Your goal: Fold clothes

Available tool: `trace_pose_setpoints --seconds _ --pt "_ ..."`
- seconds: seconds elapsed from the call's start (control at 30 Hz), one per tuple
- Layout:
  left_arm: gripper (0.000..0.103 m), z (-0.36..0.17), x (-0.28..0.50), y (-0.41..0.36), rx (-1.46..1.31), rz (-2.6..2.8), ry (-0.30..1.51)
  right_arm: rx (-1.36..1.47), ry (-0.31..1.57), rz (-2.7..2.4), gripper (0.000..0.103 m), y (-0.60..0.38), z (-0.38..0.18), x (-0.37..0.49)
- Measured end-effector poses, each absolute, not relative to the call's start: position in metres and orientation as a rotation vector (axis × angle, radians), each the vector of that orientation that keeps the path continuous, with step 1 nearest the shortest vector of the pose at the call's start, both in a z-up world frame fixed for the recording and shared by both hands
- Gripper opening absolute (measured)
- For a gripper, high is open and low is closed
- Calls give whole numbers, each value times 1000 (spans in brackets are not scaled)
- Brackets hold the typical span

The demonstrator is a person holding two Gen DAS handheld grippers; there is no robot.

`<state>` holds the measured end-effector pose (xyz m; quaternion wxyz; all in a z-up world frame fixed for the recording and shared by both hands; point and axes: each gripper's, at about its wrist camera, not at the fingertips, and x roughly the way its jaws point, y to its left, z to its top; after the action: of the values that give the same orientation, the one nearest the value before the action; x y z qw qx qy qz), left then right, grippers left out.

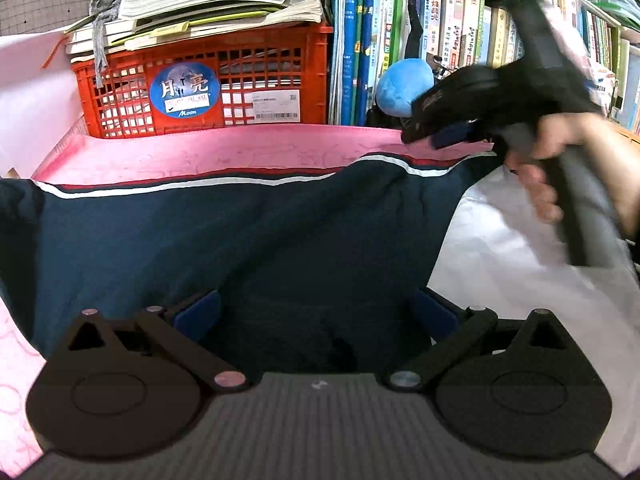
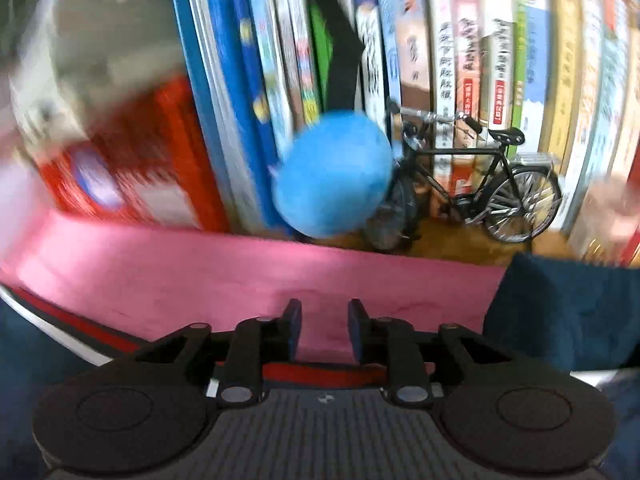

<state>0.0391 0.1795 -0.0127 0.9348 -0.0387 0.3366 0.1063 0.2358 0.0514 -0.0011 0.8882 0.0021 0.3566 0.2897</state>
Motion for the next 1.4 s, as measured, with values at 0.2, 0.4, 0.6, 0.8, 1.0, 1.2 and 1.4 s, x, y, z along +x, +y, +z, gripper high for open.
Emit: trace_pose_setpoints --seconds 0.2,0.4,0.6,0.8,1.0,1.2,1.4 --pt "103 -14 40 178 -64 221 693 -185 726 751 52 37 0 179" --pt "103 -15 41 181 -84 215 697 -272 655 754 63 87 -26 190" --pt "103 -12 38 192 -133 227 668 -89 676 639 62 86 -2 213" --pt "103 6 11 219 -241 373 473 -106 596 633 84 8 26 144" --pt "103 19 -50 296 -424 640 347 -119 642 617 86 -50 3 84" --pt "103 35 -51 390 -642 788 403 -239 644 589 93 -37 -21 63" --pt "79 18 6 435 -725 832 535 -213 668 598 97 -38 -25 66"
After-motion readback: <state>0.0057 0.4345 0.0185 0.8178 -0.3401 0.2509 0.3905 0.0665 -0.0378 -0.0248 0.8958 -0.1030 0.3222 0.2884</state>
